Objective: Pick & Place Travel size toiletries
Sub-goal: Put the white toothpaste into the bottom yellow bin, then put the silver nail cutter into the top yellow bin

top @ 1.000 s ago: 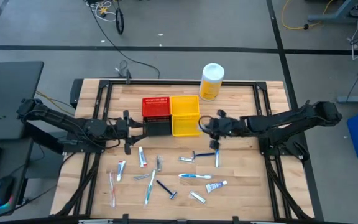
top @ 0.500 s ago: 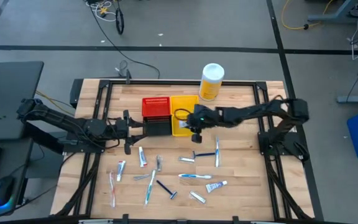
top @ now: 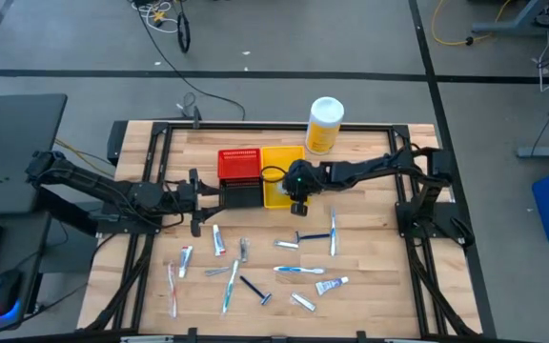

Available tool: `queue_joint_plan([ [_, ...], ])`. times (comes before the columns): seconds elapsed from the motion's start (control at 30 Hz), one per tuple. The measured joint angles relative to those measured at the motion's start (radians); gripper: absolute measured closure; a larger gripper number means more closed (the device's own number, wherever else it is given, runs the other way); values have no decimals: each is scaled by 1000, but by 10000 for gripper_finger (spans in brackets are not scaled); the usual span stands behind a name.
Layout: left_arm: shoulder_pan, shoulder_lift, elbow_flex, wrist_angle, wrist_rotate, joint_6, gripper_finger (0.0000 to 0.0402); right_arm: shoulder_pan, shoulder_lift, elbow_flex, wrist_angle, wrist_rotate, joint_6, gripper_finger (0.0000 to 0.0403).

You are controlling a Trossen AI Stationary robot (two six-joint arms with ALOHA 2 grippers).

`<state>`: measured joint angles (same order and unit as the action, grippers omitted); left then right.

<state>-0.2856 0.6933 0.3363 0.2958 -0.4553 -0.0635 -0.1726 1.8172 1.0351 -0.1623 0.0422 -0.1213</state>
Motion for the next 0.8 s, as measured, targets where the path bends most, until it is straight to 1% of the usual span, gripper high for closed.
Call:
queue_joint_plan([
  [0.17,0,0,0,0,0,0,189,-2,0,-3,-13,-34,8,284],
  [0.37,0,0,0,0,0,0,189,-2,0,-11,-2,-37,8,274],
  [0.47,0,0,0,-1,0,0,189,-2,0,-11,16,-37,-2,260],
  [0.6,0,0,0,-21,0,-1,189,5,-3,11,-9,-36,-18,233],
  [0.8,0,0,0,-118,0,-43,189,31,-35,80,-64,-44,-18,208],
])
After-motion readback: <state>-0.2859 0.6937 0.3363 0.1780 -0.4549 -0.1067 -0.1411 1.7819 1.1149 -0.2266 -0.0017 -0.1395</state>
